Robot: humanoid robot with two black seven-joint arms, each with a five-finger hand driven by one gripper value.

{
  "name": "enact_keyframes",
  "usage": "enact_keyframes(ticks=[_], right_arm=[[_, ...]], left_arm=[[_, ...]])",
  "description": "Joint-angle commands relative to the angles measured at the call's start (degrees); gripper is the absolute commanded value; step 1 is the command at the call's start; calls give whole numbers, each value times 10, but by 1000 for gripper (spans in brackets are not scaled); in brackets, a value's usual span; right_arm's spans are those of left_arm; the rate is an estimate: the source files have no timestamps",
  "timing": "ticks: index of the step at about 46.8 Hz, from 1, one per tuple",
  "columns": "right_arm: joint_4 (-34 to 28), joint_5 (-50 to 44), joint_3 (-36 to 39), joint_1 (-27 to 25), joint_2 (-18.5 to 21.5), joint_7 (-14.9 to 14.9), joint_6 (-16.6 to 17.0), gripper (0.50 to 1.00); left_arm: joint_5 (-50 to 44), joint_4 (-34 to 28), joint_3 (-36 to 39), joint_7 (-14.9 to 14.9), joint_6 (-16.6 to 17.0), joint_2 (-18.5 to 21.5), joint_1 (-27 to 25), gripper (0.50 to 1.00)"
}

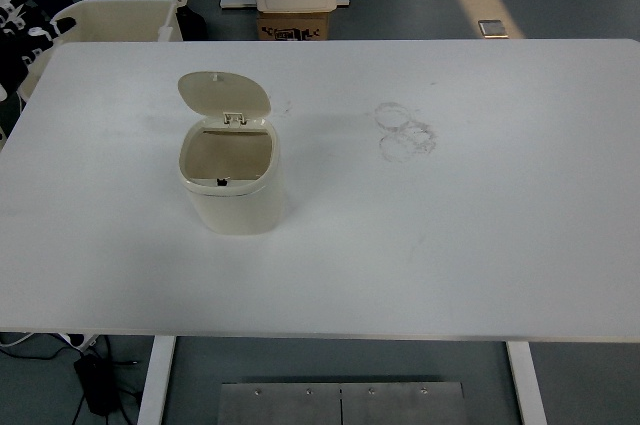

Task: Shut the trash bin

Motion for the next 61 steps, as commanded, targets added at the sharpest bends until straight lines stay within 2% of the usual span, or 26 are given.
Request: enact_keyframes(ticks=[1, 12, 17, 21, 27, 47, 48, 61], right_arm=[[0, 0, 0, 0, 0, 0, 0, 991], [0, 1, 0, 1, 0, 0, 0, 991], [0, 1, 0, 1, 0, 0, 0, 991], [0, 0, 0, 1, 0, 0, 0, 991], [0, 1, 0, 1, 0, 0, 0, 991], [0, 1, 0, 1, 0, 0, 0, 991], [0, 1, 0, 1, 0, 0, 0, 991], [0, 1, 0, 1, 0, 0, 0, 991]], left_arm=[[1, -18, 45, 26, 1, 2, -53, 1000], [0, -54, 168, 36, -1, 1, -200, 1000], [1, -88, 219, 61, -2, -1, -261, 1000], [1, -114, 269, 73, -6, -7, -315, 1000], [1, -136, 347, 75, -10, -26, -382, 1000], [1, -160, 509, 91, -40, -100, -525, 1000], [1, -172, 532, 95, -44, -114, -548, 1000], [1, -259, 638, 105, -68, -167, -638, 1000]])
